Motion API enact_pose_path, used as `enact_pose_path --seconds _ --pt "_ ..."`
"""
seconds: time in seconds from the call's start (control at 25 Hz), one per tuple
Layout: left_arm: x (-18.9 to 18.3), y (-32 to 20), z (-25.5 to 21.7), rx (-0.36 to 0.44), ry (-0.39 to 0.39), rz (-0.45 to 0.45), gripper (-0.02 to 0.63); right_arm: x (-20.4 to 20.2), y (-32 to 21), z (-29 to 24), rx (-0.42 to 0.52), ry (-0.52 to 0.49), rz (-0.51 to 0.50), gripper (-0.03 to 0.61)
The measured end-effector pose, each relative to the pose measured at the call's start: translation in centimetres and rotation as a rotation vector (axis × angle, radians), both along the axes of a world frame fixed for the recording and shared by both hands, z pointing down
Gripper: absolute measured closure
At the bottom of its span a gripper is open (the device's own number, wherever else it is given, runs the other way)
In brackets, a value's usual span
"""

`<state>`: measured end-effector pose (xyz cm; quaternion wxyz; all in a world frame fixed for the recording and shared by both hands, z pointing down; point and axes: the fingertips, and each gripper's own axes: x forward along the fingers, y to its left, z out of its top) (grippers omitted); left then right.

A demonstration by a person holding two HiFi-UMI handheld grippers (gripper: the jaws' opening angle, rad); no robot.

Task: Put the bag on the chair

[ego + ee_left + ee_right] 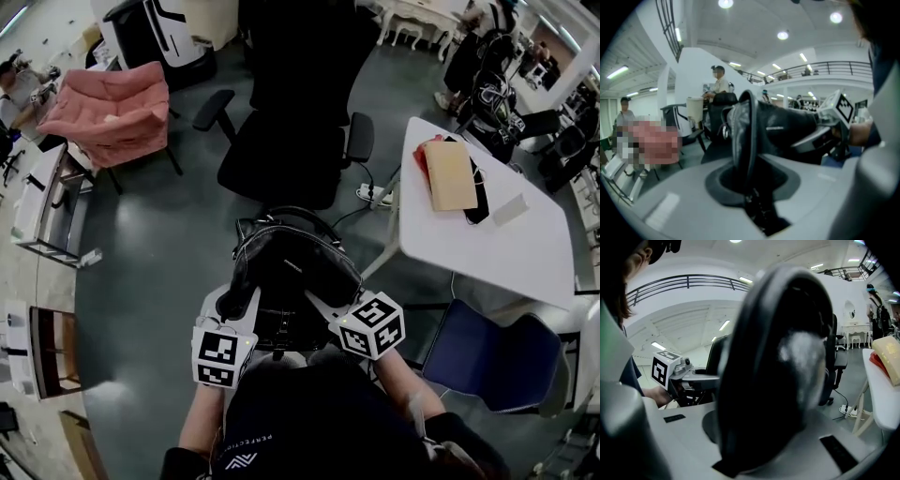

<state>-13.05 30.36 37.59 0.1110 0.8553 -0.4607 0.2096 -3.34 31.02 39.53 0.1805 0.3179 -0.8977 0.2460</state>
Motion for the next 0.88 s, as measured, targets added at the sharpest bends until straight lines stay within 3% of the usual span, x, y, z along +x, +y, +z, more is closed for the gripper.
enact_pose_path --seconds 0.48,0.88 --pt "-0.7 -8.1 0.4 0.008 0.007 0.02 0.528 -0.7 -7.9 0.3 0.002 0.019 0.034 0.534" --pt "0.1 -19.2 2.4 -0.002 -0.007 -0.025 0.526 0.2 -19.5 2.2 -0.015 0.013 -0.002 0.534"
